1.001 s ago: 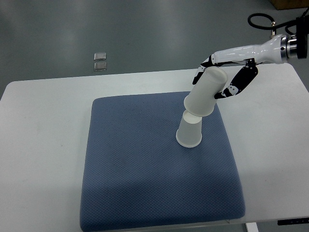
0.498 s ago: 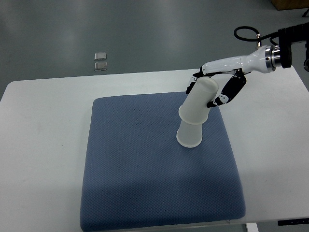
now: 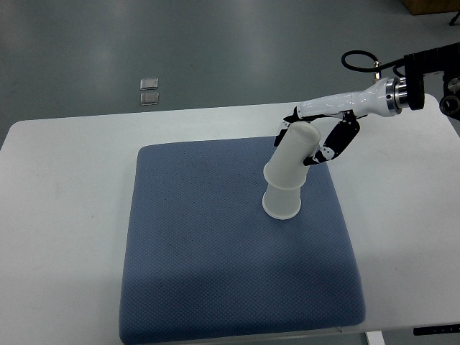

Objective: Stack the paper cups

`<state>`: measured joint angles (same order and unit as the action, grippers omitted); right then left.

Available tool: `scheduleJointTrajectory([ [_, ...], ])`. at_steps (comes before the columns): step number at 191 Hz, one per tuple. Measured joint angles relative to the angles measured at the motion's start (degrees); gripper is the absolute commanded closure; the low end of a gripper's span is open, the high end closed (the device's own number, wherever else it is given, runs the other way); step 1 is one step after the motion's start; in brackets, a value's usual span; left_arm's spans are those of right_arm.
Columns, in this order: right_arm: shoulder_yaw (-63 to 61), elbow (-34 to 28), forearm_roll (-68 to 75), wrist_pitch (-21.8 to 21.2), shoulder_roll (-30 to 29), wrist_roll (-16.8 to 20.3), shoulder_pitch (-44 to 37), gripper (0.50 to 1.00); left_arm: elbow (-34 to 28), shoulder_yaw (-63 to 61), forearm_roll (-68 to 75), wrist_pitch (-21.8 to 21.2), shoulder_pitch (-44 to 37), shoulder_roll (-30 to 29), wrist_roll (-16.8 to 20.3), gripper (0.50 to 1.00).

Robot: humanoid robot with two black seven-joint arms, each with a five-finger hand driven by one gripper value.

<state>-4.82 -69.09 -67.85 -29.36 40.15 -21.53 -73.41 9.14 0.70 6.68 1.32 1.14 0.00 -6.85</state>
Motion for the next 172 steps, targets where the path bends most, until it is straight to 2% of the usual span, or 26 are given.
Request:
scheduleJointTrajectory([
  [21, 0.06, 0.33, -0.07, 0.04, -0.04, 0.00, 0.33, 0.818, 0.00, 0.00, 0.00, 0.00, 0.01, 0.00, 0.00, 0.500],
  [67, 0.05, 1.91, -0.80, 0.13, -1.08, 0.00, 2.44, 0.744, 0.00, 0.01, 0.00, 0.00, 0.01, 0.00, 0.00, 0.500],
  [82, 0.05, 2.16, -1.05, 0.38, -2.14, 0.00, 2.78, 0.640, 0.00, 0.01, 0.00, 0.00, 0.01, 0.00, 0.00, 0.500],
  [96, 0.02, 2.31, -1.11, 1.42, -2.64, 0.04, 2.96, 0.603, 0.00, 0.01, 0.00, 0.00, 0.00, 0.00, 0.00, 0.500],
  [126, -0.02, 2.61, -0.90, 2.65, -2.78, 0.05, 3.13, 0.587, 0.00, 0.01, 0.00, 0.00, 0.01, 0.00, 0.00, 0.500],
  [172, -1.04, 3.81, 2.80, 2.79, -1.98, -0.09, 2.97, 0.589, 0.00, 0.01, 0.00, 0.00, 0.01, 0.00, 0.00, 0.500],
])
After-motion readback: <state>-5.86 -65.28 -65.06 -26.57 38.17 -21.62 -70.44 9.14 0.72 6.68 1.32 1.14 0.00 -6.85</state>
